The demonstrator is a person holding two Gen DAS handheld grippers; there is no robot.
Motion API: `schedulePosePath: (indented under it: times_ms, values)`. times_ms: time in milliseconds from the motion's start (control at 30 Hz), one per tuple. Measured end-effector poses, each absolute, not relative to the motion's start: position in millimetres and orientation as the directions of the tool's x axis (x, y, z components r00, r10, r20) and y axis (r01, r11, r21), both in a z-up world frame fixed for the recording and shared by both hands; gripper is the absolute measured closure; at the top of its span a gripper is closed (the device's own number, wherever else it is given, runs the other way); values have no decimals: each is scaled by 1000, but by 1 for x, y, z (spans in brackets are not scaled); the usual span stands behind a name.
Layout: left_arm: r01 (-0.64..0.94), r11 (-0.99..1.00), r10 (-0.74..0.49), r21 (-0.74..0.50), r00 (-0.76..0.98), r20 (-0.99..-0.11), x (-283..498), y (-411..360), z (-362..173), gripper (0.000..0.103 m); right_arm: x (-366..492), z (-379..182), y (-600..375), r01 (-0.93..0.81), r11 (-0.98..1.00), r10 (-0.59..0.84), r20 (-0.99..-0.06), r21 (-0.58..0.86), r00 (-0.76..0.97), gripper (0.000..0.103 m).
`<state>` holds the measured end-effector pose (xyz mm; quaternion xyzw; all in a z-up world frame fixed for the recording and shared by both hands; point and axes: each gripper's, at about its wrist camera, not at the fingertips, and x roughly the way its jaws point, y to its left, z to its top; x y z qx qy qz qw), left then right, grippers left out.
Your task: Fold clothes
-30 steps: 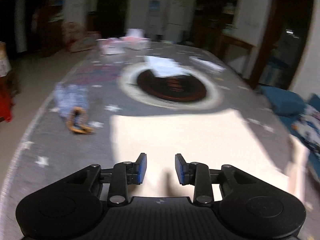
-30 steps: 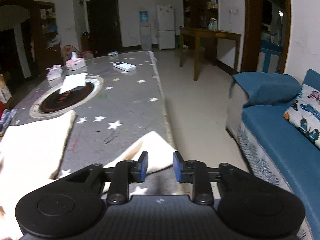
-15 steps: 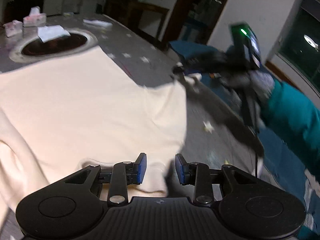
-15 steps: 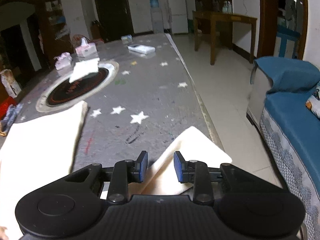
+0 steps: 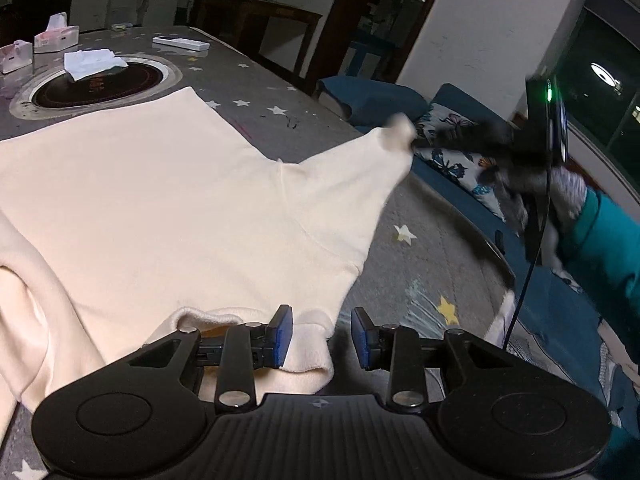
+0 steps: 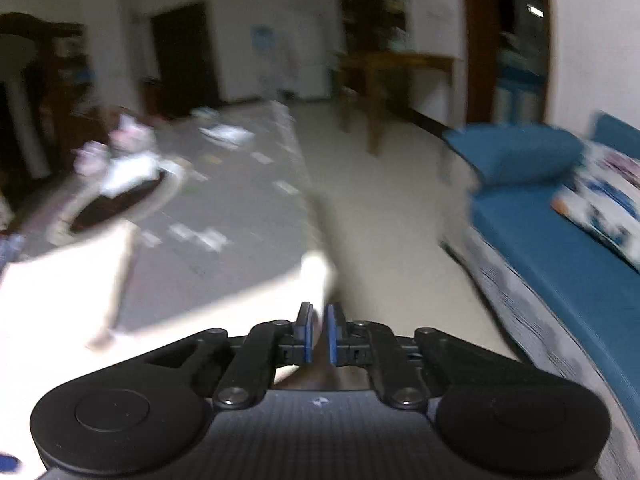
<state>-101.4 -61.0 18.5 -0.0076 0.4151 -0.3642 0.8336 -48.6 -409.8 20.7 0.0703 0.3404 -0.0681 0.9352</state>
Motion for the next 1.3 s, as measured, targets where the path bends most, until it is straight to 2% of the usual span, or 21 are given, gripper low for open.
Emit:
schedulePosePath:
  times_ms: [67, 167, 267, 333, 567, 733, 900, 1067, 1300]
  values:
    - [605, 729, -619, -320, 382, -686, -102, -58, 18, 68, -59, 12, -421, 217, 974, -116, -672, 69, 732, 92]
    - [606, 727, -619, -323, 376, -689, -102, -58, 20, 66, -67, 15, -425, 216, 974, -117, -657, 71, 745, 92]
    - [601, 730, -618, -325, 379, -688, -103, -60, 22, 61, -59, 23, -414, 145, 985, -53, -632, 94, 773, 91]
    - [588, 740, -614, -326, 392, -685, -105, -58, 23, 60, -47, 20, -401, 92, 991, -11, -640, 94, 768, 83]
    - [498, 799, -575, -337, 470, -670, -120, -30, 33, 58, -8, 5, -363, -45, 995, 95, -677, 90, 730, 72]
    - [352, 888, -458, -297, 609, -648, -139, 17, 49, 54, -7, 5, -355, -62, 996, 84, -678, 56, 731, 67]
    - [107, 981, -189, -163, 718, -670, -160, 62, 52, 54, -8, 5, -357, -68, 996, 89, -683, 57, 725, 62]
    - [-114, 988, 14, -100, 724, -690, -174, 104, 50, 54, -8, 4, -352, -77, 996, 85, -686, 41, 723, 54]
    - [-196, 979, 94, -56, 678, -729, -172, 117, 35, 54, -7, 4, -349, -81, 996, 84, -688, 36, 721, 50]
